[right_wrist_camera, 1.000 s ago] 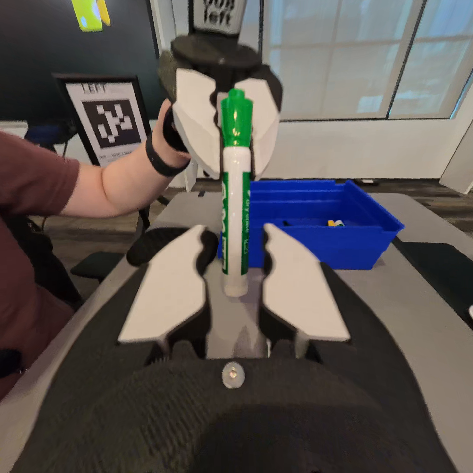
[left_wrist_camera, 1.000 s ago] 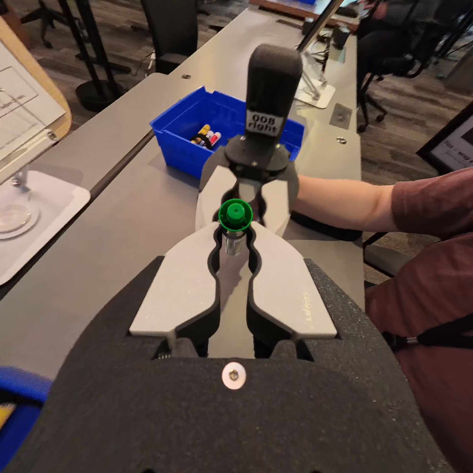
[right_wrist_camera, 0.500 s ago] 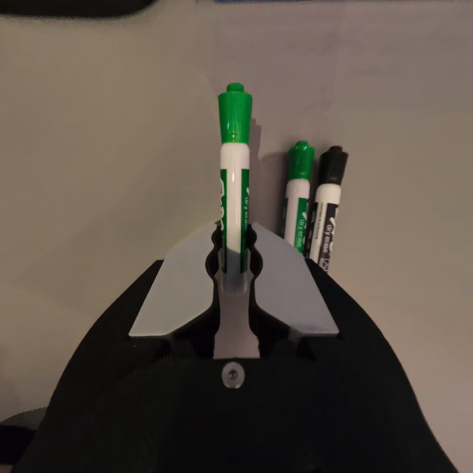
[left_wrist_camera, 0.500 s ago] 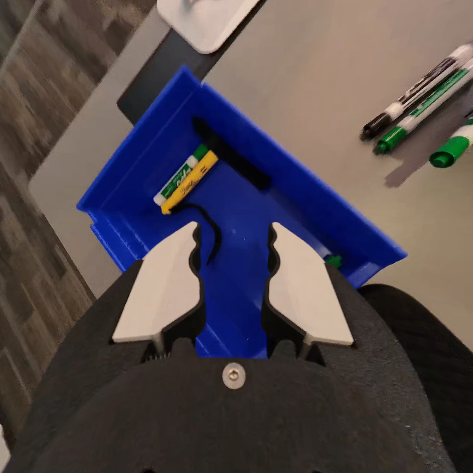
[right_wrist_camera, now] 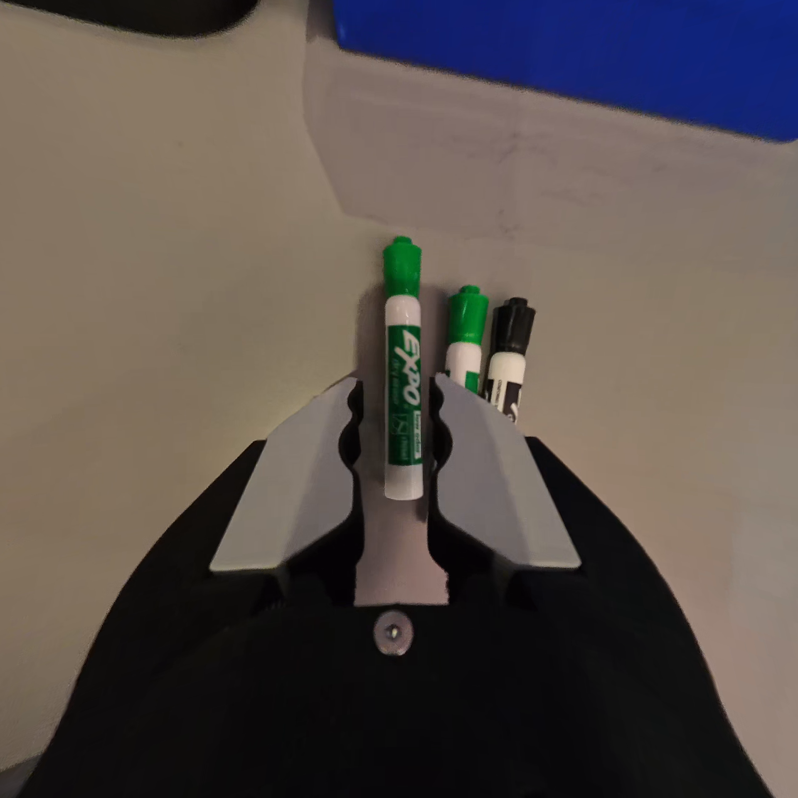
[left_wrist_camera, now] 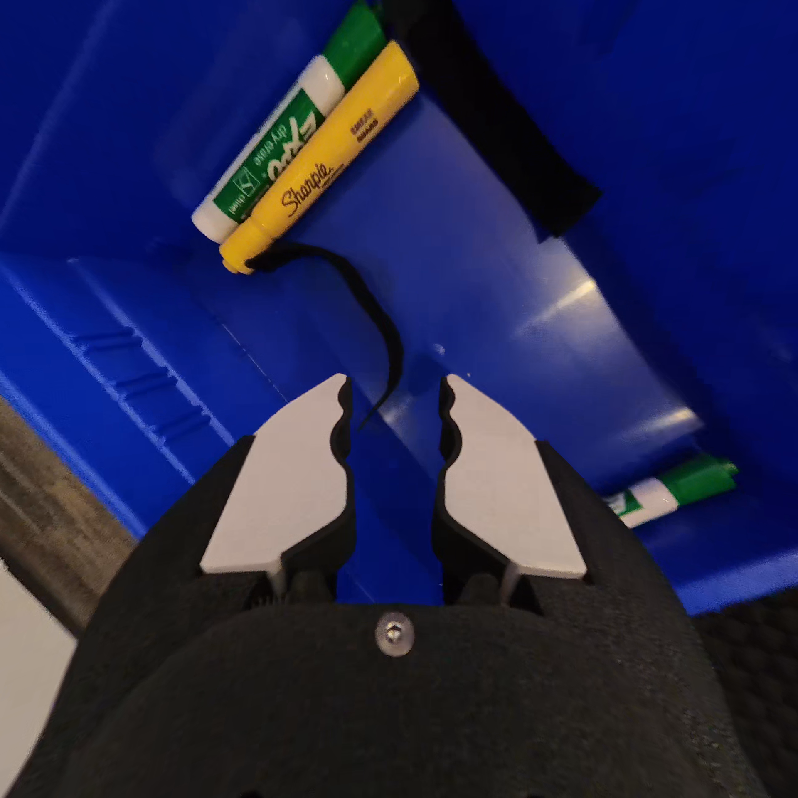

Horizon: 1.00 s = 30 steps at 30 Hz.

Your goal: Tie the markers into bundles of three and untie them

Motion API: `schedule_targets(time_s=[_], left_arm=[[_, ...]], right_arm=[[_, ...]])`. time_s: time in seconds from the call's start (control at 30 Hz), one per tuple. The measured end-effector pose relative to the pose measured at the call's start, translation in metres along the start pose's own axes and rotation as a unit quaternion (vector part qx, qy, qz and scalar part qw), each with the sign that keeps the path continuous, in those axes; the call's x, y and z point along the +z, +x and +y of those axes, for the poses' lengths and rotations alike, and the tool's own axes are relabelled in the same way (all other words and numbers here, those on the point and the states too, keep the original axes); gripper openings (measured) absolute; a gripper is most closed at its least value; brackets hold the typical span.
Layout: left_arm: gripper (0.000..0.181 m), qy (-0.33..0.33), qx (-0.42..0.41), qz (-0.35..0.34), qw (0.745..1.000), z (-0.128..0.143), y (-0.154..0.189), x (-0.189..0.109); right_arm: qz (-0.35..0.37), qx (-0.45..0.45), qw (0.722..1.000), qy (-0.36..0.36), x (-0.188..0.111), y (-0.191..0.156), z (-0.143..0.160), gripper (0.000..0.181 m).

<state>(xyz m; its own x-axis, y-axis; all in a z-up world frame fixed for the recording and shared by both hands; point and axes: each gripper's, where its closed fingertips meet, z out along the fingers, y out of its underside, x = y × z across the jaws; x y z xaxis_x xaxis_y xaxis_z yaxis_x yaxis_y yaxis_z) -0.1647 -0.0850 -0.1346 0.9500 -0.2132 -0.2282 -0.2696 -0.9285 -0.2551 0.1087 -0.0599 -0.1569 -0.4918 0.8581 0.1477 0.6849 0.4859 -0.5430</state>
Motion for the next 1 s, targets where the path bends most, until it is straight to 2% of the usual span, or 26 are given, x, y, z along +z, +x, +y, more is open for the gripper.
schedule_targets(time_s=[0.03, 0.13, 0.3, 0.43, 0.53, 0.67, 0.77, 0.83, 0.87, 0.93, 1.0], left_arm=[[0.038, -0.016, 0.007, -0.009, 1.0, 0.002, -0.002, 0.008], [0.028, -0.054, 0.018, -0.03, 0.998, 0.005, -0.007, 0.027], [0.004, -0.054, -0.023, 0.015, 0.998, 0.0, 0.001, 0.036], [0.003, -0.071, -0.016, 0.015, 0.997, 0.01, 0.0, 0.033], [0.003, -0.056, -0.011, 0.005, 0.998, 0.011, 0.0, 0.018], [0.003, 0.0, -0.003, -0.006, 1.0, -0.001, 0.003, -0.026], [0.003, 0.077, 0.021, -0.012, 0.997, -0.022, 0.016, -0.078], [0.003, 0.156, 0.039, 0.025, 0.987, -0.047, 0.044, -0.119], [0.003, 0.199, 0.059, 0.069, 0.976, -0.06, 0.069, -0.139], [0.003, 0.278, 0.107, 0.148, 0.943, -0.082, 0.119, -0.177], [0.002, 0.326, 0.14, 0.175, 0.919, -0.098, 0.153, -0.201]], right_arm=[[0.004, -0.007, 1.0, 0.014, -0.003, 0.0, -0.004, 0.03], [0.006, -0.012, 0.999, 0.051, -0.011, 0.001, -0.015, 0.03], [0.001, 0.001, 0.996, 0.085, -0.023, 0.004, -0.021, 0.028], [0.003, 0.007, 0.995, 0.102, -0.031, 0.008, -0.023, 0.027], [0.003, 0.017, 0.992, 0.124, -0.039, 0.011, -0.027, 0.026], [0.005, 0.035, 0.986, 0.161, -0.053, 0.016, -0.033, 0.023], [0.01, 0.048, 0.98, 0.193, -0.068, 0.02, -0.041, 0.022], [0.012, 0.057, 0.973, 0.223, -0.082, 0.023, -0.048, 0.022], [0.01, 0.061, 0.968, 0.242, -0.09, 0.023, -0.053, 0.023], [0.0, 0.07, 0.955, 0.289, -0.11, 0.021, -0.064, 0.026], [-0.027, 0.088, 0.935, 0.341, -0.133, 0.016, -0.077, 0.032]])
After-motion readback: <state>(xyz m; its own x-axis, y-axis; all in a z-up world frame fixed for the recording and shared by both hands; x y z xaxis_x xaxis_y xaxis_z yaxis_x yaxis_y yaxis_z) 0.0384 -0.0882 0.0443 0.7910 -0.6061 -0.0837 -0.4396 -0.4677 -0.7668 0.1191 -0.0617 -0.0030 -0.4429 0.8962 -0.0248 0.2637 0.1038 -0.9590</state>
